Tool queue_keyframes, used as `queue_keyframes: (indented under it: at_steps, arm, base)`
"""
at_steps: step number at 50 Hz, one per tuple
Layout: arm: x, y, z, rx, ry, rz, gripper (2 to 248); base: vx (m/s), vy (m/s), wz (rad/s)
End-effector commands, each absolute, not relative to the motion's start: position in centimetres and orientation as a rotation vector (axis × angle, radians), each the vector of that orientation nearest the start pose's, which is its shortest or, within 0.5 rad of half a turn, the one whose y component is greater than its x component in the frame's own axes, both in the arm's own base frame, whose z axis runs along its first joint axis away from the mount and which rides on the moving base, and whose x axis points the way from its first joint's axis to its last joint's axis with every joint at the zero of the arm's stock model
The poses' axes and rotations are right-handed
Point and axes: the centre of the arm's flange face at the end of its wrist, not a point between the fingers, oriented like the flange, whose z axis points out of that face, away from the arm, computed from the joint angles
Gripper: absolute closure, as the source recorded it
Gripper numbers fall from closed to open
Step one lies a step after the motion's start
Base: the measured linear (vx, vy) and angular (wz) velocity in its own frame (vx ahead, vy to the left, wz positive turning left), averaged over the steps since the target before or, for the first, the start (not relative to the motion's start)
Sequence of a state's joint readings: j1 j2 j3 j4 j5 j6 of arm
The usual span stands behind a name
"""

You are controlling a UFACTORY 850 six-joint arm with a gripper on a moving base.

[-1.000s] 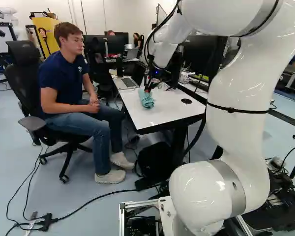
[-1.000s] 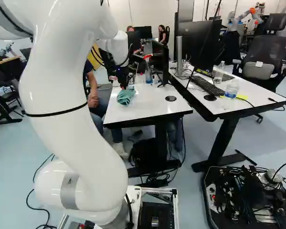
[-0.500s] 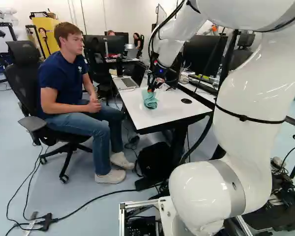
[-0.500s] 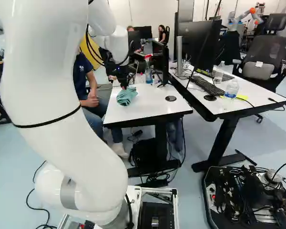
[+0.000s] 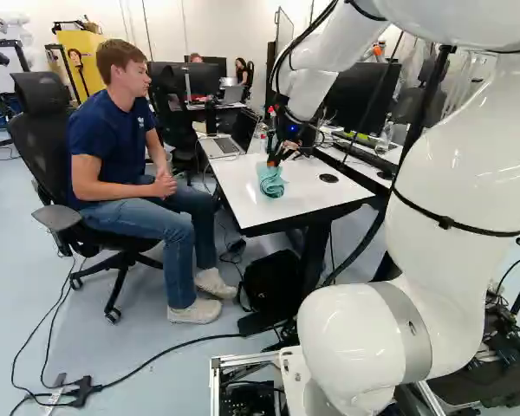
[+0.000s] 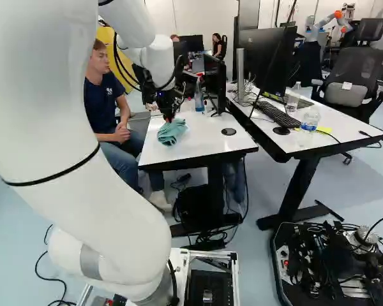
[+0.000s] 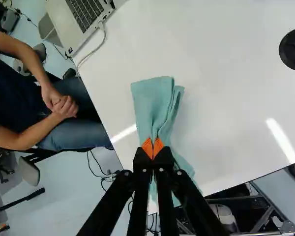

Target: Clean the table with the green towel

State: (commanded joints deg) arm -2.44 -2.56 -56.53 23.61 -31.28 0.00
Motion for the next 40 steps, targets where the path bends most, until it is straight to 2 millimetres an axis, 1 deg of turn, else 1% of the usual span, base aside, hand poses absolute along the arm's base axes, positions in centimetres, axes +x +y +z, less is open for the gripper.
queue_keyframes:
  at_steps: [14, 40]
  arm:
    - [47.5, -1.2, 54.5, -2.768, 0.528, -0.588, 229]
    - [47.7, -1.5, 54.6, -2.761, 0.542, -0.651, 229]
  base:
    - [0.000, 0.000, 0.000]
    - [0.000, 0.000, 0.000]
